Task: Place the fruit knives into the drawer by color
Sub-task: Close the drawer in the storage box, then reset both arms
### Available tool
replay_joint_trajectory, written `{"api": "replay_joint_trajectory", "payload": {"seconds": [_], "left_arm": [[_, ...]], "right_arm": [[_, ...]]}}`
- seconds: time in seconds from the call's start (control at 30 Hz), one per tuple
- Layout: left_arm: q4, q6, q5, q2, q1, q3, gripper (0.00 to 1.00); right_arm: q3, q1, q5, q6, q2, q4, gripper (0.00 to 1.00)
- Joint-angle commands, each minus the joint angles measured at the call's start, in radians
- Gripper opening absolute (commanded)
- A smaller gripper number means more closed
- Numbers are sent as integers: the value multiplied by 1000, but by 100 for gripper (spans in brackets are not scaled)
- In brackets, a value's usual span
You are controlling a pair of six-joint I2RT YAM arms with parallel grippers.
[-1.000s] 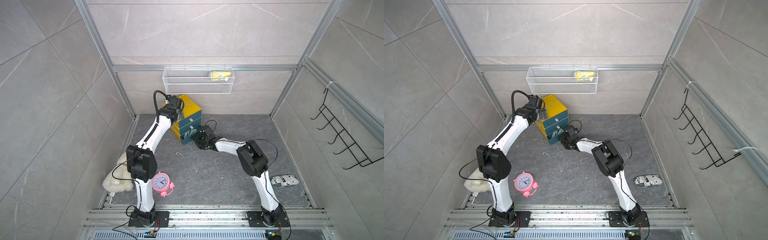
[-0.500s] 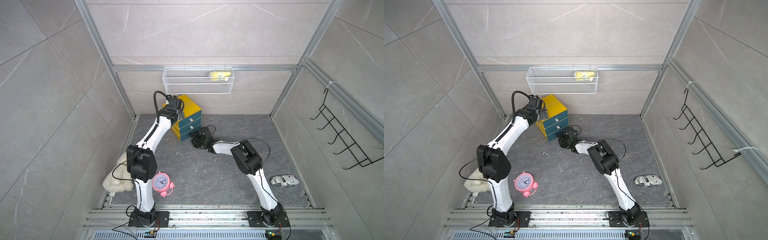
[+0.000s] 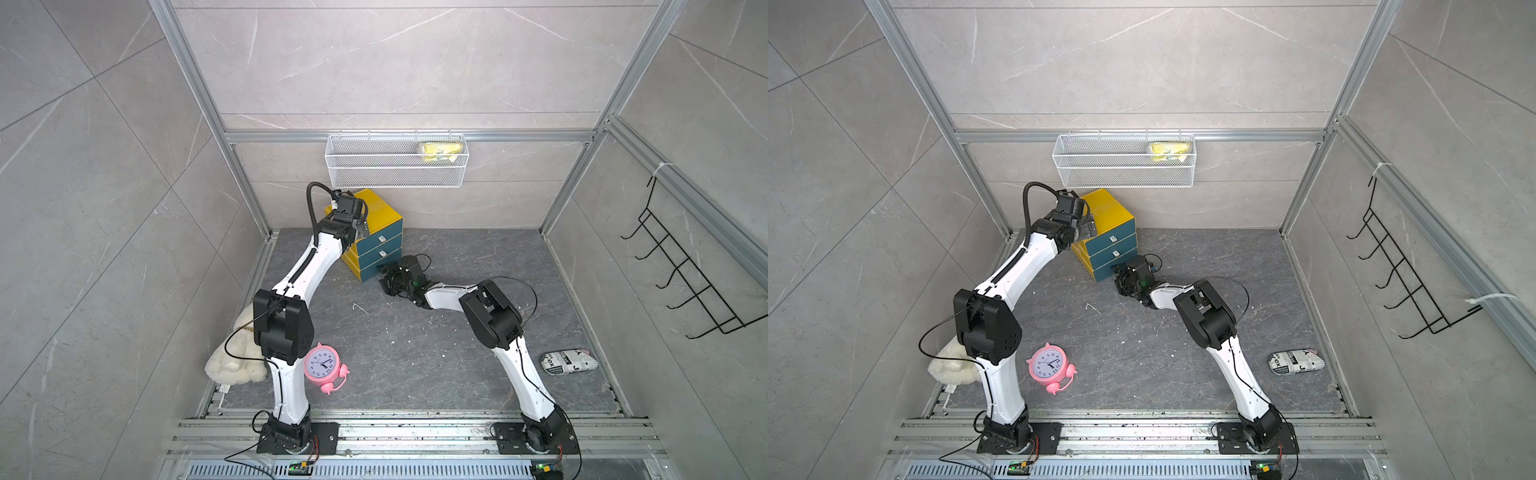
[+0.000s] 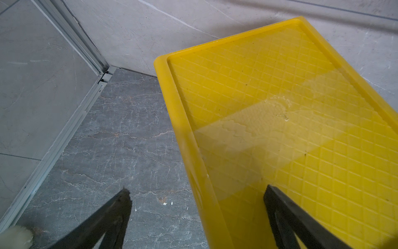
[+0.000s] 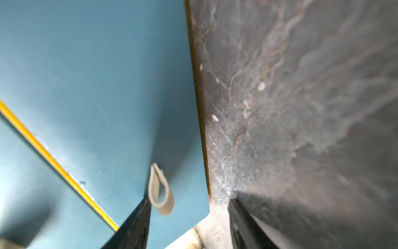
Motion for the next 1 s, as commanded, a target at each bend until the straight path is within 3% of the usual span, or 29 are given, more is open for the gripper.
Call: {"api": "replay_joint_trajectory", "payload": {"seconds": [0.0,0.2,0.33,0.37,0.4,0.53,0.7,0.83,0.97], "left_arm": [[-156,37,30,20,-3,38,99],[-212,48,6,25,-2,155,100],[-210,36,-8,-46,-3,156,99],[-173,36,-3,-83,-2,125,100],[-128,32,9,-132,-2,69,100],[81,12,51,-352,-3,-200,100],[348,56,162,-585,-3,-515,100],[516,125,221,-700,-3,-743,100],[641,212,185,-755,-2,-930,100]], "right_arm": [[-70,8,26,14,-39,37,61],[-199,10,29,18,-133,113,63],[-384,12,41,3,-250,204,64],[-426,13,48,-9,-286,218,95],[-474,11,48,-34,-332,218,100],[-595,8,54,-179,-526,105,100],[-644,-7,64,-476,-754,-139,100],[-661,-15,109,-751,-904,-288,100],[-669,-15,150,-928,-1003,-376,100]]}}
